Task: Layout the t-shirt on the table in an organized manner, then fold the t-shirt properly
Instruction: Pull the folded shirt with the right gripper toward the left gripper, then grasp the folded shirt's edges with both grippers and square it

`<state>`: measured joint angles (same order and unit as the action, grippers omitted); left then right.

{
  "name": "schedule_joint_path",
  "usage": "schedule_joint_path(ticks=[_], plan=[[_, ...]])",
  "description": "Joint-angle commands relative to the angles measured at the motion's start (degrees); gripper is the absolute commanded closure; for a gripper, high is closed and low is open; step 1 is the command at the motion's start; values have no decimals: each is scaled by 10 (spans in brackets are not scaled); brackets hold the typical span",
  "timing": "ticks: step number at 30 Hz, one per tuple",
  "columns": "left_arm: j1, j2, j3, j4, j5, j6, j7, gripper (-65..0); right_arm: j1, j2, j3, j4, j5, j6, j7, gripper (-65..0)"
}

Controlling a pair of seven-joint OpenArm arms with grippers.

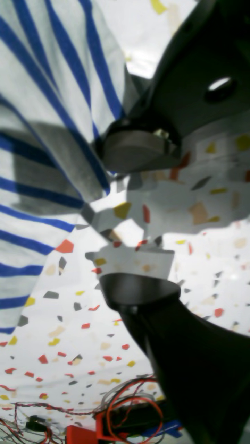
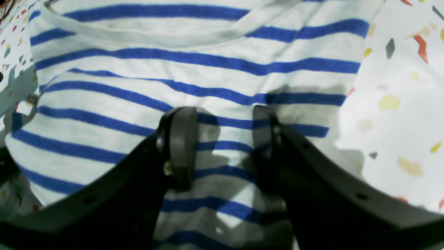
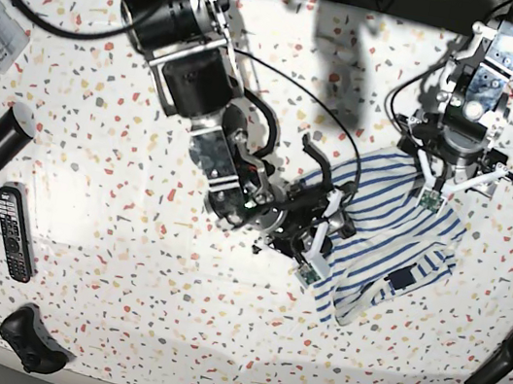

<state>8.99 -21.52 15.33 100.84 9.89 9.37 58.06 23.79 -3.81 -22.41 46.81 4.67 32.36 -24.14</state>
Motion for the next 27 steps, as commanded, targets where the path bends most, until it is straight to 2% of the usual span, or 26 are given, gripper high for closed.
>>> schedule_joint_path(ticks=[1, 5, 10, 13, 17, 21, 25, 27], plan=[[-6, -10, -3, 24, 9, 3, 2, -417, -8, 14, 0, 24, -3, 5, -40, -254], [-6, -33, -3, 101, 16, 3, 30, -417, -50, 59, 0, 141, 24, 5, -99, -254], [-6, -49, -3, 165, 14, 3, 12, -417, -111, 102, -1, 257, 73, 5, -159, -254], [-4, -48, -3, 165, -37, 3, 7, -417, -155, 108, 0, 313, 88, 1, -167, -254], [-3, -25, -3, 151, -70, -15, -31, -417, -189, 108, 0, 367, 91, -14, -168, -254], [-3, 19, -3, 97, -115, -40, -60, -417, -207, 108, 0, 393, 91, -14, -184, -254], [-8, 53, -3, 38, -92, -49, -94, -417, -227, 108, 0, 408, 88, -13, -190, -254], [-17, 58, -3, 30, -66, -49, -97, -417, -235, 108, 0, 409, 88, -13, -189, -254]])
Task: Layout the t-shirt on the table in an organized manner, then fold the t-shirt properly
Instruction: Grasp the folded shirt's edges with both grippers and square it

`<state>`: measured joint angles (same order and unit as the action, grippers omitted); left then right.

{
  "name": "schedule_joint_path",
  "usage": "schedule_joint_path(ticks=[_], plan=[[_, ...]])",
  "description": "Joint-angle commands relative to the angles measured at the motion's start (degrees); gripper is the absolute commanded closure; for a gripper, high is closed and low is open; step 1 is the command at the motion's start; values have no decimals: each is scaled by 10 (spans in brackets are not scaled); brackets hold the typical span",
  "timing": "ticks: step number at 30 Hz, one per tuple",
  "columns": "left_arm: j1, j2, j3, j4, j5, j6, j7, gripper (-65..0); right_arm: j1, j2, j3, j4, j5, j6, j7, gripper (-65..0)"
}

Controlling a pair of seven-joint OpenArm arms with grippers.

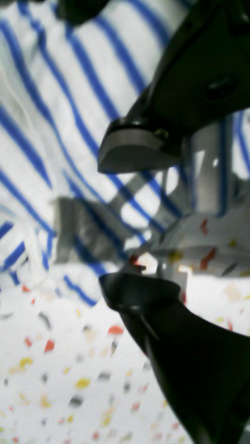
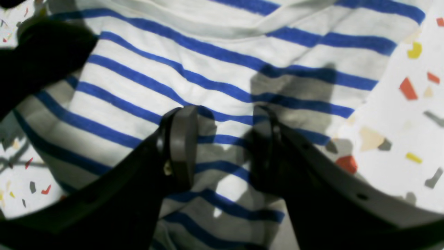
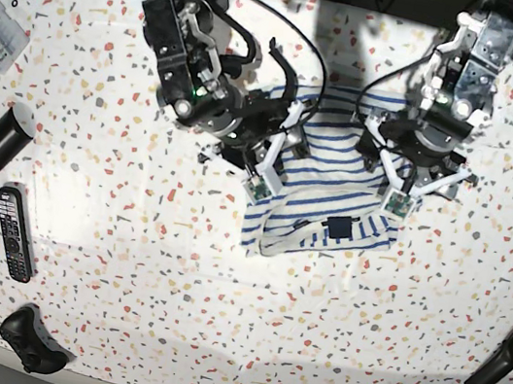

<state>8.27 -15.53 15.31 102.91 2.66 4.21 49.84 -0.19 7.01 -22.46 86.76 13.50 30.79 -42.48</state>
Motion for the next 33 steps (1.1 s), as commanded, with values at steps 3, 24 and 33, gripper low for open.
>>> schedule_joint_path(ticks=[3, 24, 33], plan=[[-31, -6, -3, 9, 17, 5, -20, -417, -3, 2, 0, 9, -9, 3, -5, -254], [-175, -7, -3, -159, 20, 7, -28, -417, -12, 5, 0, 9, -64, 3, -5, -254], [-218, -9, -3, -159, 39, 7, -15, -417, -11, 4, 0, 9, -88, 2, -4, -254]])
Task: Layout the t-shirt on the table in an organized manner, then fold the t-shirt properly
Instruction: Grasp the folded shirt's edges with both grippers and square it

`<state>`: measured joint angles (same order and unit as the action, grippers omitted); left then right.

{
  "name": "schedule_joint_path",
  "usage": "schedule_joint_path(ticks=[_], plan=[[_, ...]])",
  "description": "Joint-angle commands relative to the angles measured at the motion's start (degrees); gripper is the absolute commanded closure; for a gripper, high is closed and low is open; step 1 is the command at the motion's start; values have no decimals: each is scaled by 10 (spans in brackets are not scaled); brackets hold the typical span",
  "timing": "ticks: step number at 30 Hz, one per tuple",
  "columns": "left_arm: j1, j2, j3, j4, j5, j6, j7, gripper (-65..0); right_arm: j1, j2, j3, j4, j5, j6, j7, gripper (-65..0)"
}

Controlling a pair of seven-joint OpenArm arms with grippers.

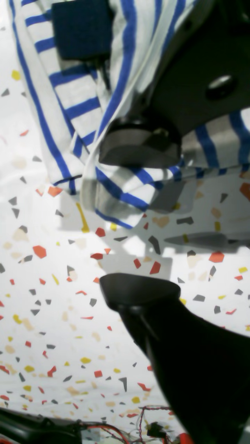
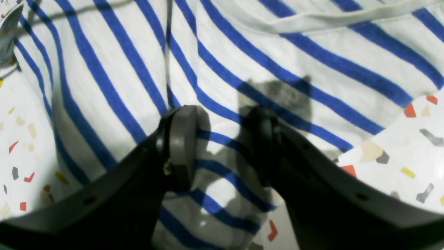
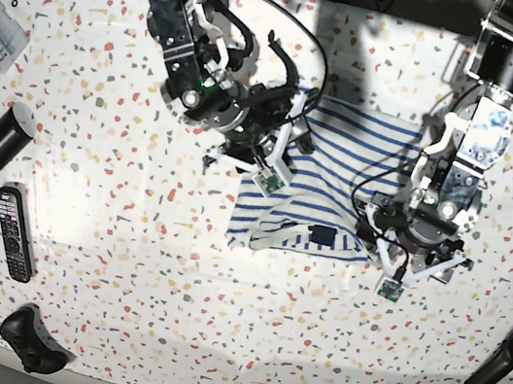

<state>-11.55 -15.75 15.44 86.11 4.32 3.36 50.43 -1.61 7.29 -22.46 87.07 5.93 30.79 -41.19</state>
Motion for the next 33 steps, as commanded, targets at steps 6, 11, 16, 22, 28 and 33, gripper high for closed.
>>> schedule_joint_path(ticks=[6, 11, 16, 22, 28, 33], plan=[[-29, -7, -5, 9, 22, 16, -3, -417, 8, 2, 0, 7, -12, 2, 1, -254], [-29, -8, -5, 16, 21, 16, 8, -417, 25, 2, 0, 7, -12, 2, 15, -254], [-26, -40, -5, 64, -12, 16, 27, -417, 46, 1, 0, 7, -4, 2, 12, -254], [-24, -116, -5, 146, -50, 16, 54, -417, 66, 1, 0, 7, 44, 2, 11, -254], [-22, -156, -5, 166, -74, 16, 76, -417, 83, 1, 0, 8, 50, 2, -5, -254], [-7, -159, -5, 169, -77, 17, 82, -417, 84, 2, 2, 53, 50, 2, -10, -254]])
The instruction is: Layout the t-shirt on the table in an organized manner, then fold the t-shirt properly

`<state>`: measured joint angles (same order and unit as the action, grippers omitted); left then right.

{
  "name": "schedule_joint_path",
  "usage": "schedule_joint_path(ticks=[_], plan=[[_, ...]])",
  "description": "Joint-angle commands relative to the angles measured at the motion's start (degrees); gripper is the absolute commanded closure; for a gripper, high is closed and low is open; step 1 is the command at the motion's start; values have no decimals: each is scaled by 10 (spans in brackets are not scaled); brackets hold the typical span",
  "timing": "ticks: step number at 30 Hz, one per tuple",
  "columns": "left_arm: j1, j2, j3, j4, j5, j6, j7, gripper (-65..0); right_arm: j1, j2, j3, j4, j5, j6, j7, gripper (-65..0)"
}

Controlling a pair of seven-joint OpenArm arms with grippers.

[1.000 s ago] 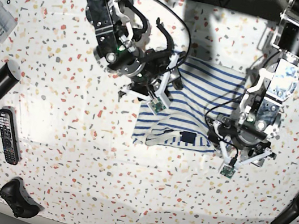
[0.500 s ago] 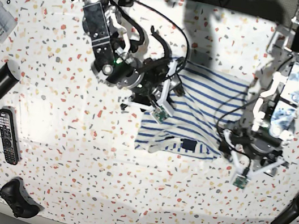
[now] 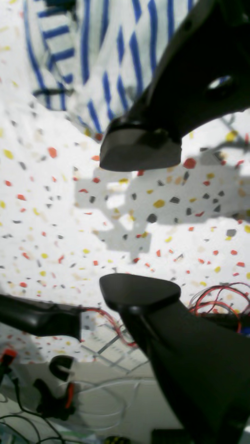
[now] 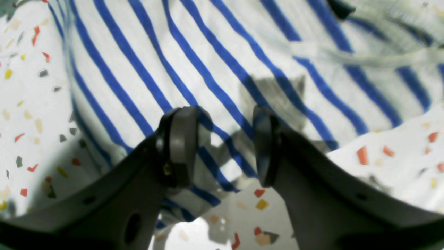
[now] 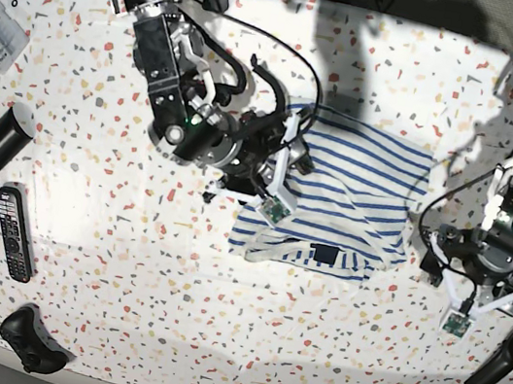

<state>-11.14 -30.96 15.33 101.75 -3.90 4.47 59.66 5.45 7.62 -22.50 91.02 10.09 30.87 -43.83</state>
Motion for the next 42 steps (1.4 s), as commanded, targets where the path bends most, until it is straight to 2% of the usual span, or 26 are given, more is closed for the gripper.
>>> schedule_joint_path(ticks=[1, 5, 8, 10, 11, 14, 16, 17, 20, 24, 26, 30, 35, 38, 42], plan=[[-7, -7, -3, 15, 3, 9, -13, -417, 14, -2, 5, 29, 9, 1, 16, -254], [2, -1, -14, 18, -35, 12, -48, -417, 14, -2, 41, 73, 12, 1, 29, -254], [6, 8, -45, 17, -90, -23, -62, -417, 13, -2, 99, 75, 62, 2, 9, -254], [13, 13, -76, 17, -148, -66, -71, -417, 14, -2, 146, 75, 105, 3, -10, -254], [19, 17, -95, 17, -180, -91, -78, -417, 13, -2, 170, 75, 127, 15, -17, -254], [39, 25, -157, 17, -277, -177, -89, -417, 13, -2, 239, 75, 179, 84, -37, -254], [53, 27, -199, 17, -325, -218, -87, -417, 13, -3, 279, 75, 204, 91, -59, -254], [62, 27, -220, 17, -338, -226, -85, -417, 12, -3, 297, 75, 210, 91, -70, -254], [94, 27, -279, 19, -341, -232, -77, -417, 2, -1, 346, 78, 236, 91, -97, -254], [156, 27, -337, 40, -341, -242, -78, -417, -33, 11, 385, 95, 261, 91, -106, -254], [190, 27, -348, 63, -341, -257, -78, -417, -58, 22, 394, 111, 261, 91, -109, -254], [259, 27, -349, 121, -336, -257, -78, -417, -119, 47, 402, 157, 261, 91, -130, -254], [354, 27, -360, 185, -330, -238, -72, -417, -215, 76, 412, 245, 262, 91, -171, -254], [411, 27, -384, 219, -311, -238, -72, -417, -282, 80, 433, 297, 266, 91, -171, -254], [487, 27, -429, 252, -311, -238, -72, -417, -373, 80, 479, 357, 306, 91, -184, -254]])
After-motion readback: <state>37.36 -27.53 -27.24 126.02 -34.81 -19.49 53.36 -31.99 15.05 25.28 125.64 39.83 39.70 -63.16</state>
